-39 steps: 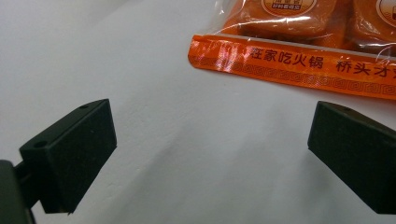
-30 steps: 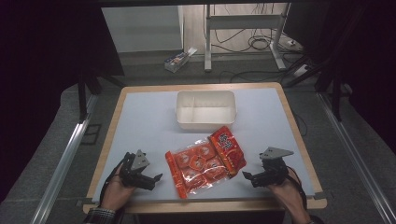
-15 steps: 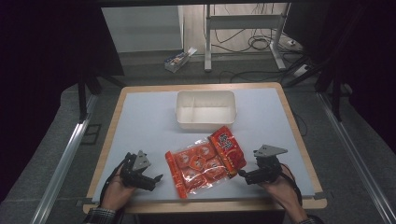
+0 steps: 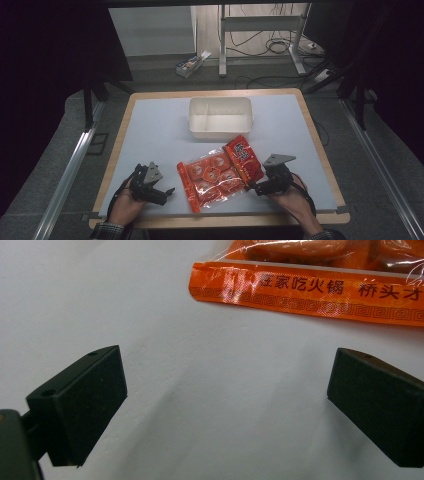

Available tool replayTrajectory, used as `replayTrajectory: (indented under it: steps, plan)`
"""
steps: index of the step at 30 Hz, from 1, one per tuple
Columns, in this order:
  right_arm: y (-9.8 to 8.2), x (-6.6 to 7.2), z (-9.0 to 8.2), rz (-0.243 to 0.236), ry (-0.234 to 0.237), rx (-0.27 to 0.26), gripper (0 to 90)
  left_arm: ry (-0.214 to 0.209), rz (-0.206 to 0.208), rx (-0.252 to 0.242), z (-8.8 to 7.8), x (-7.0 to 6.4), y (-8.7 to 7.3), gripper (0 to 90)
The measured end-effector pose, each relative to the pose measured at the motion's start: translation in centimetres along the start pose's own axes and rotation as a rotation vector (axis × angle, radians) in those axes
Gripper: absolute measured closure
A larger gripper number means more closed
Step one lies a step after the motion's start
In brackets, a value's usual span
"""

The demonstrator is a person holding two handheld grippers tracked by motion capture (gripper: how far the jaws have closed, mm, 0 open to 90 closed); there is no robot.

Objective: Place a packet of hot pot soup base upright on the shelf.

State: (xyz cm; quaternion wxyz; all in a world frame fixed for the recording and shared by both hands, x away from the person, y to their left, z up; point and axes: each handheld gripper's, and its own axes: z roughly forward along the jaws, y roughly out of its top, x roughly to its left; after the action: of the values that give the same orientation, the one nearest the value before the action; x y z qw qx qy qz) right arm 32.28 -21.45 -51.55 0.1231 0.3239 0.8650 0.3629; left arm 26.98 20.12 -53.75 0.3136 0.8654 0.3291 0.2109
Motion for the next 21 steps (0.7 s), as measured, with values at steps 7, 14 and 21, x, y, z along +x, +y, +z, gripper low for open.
replayTrajectory:
  steps: [7, 14, 21]
  plan:
    - [0.7, 0.6, 0.9, -0.025, 0.038, 0.01, 12.3, 0.003, 0.018, 0.013, 0.1, -0.1, 0.1, 2.5]
    - [1.7, 0.7, 1.6, 0.002, 0.067, -0.006, 20.7, 0.004, 0.025, 0.018, 0.1, -0.2, 0.1, 2.7]
    - [2.9, 0.3, 2.4, 0.002, 0.103, -0.02, 39.2, 0.006, 0.034, 0.022, 0.2, -0.2, 0.1, 2.8]
